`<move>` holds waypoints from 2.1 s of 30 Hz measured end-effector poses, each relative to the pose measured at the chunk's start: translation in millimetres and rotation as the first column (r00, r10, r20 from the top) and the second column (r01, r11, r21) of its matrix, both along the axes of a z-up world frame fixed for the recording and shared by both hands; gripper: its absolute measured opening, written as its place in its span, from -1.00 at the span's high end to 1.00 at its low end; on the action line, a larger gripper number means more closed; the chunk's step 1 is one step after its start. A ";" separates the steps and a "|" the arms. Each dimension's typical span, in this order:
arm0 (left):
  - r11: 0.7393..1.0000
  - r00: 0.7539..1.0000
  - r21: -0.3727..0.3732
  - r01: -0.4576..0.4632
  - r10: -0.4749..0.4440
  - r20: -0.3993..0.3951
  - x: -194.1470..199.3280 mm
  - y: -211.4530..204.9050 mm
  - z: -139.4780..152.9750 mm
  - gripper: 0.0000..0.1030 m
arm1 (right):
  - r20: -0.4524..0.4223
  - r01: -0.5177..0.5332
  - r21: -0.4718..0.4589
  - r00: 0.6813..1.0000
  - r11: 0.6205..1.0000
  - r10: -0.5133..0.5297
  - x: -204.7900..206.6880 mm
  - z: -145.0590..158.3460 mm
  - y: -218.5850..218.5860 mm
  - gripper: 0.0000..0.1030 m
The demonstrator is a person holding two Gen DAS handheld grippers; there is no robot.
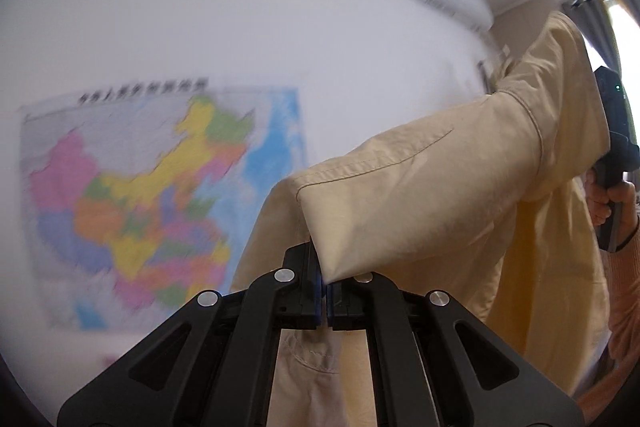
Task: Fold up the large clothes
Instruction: 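Lift the shirt with the right tool while the left tool grasps another edge, then lower the shirt onto the blanket and open both tools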
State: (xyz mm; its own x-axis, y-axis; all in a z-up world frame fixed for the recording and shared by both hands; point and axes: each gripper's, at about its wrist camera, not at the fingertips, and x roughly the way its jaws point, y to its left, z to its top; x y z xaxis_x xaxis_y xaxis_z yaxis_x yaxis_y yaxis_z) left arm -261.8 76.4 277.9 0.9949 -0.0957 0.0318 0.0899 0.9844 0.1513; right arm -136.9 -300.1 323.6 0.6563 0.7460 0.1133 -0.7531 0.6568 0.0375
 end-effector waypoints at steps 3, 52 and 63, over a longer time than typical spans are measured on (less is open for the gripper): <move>0.999 0.996 -0.022 -0.033 0.031 -0.080 -11.0 15.0 -16.5 0.97 | -0.068 -0.086 -0.029 0.994 0.996 0.084 19.7 -22.5 23.3 0.96; 0.923 0.600 -0.125 -0.365 0.130 -0.789 271.4 198.3 -235.8 -0.44 | -0.597 -0.325 -0.548 0.797 0.771 -0.089 146.7 -250.7 224.0 -0.67; 0.936 0.586 -0.120 -0.330 0.104 -0.803 245.1 184.2 -255.7 -0.52 | -0.476 -0.253 -0.771 0.839 0.585 -0.264 89.8 -351.7 260.1 0.02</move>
